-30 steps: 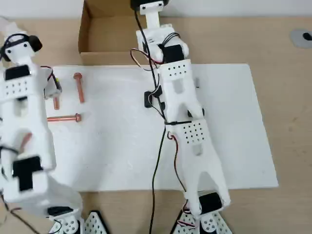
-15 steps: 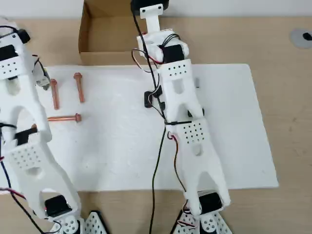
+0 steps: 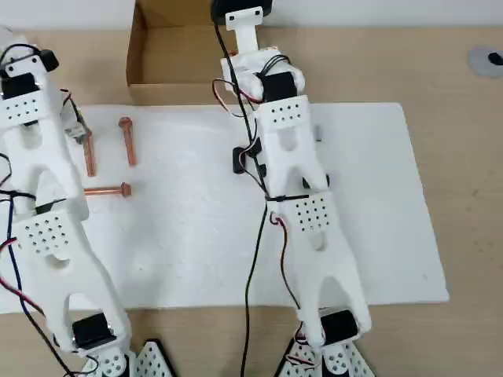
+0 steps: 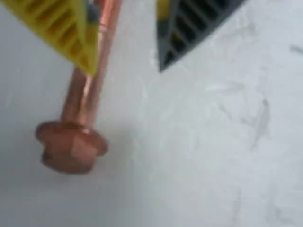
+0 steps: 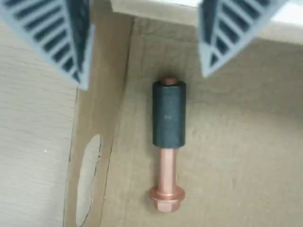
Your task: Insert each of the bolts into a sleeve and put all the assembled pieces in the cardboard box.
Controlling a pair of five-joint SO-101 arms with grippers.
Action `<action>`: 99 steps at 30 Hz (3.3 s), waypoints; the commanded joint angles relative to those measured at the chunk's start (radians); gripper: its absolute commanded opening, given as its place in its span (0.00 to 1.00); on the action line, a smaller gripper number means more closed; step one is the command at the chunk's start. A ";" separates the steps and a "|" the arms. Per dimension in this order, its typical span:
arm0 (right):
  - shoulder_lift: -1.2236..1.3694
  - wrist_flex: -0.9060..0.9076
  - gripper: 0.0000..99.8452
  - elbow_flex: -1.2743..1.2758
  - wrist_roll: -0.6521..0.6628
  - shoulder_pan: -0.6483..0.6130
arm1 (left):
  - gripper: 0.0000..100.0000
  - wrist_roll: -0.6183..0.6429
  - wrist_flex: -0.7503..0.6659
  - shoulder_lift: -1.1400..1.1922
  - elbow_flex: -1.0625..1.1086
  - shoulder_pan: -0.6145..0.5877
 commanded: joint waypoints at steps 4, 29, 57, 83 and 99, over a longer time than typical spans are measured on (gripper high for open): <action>-0.093 -0.002 0.19 -0.045 -0.008 0.013 | 0.10 0.000 0.003 -0.010 -0.054 0.074; -0.091 0.000 0.19 -0.044 -0.008 0.015 | 0.10 0.029 -0.097 0.111 -0.041 0.032; -0.119 0.287 0.19 -0.053 -0.043 0.002 | 0.01 0.021 0.100 0.166 -0.321 0.023; -0.242 0.571 0.17 -0.024 -0.201 -0.108 | 0.01 -0.052 0.087 -0.845 0.571 0.031; -0.730 0.569 0.10 0.654 -0.196 -0.113 | 0.01 -0.075 -0.181 -1.399 1.191 0.038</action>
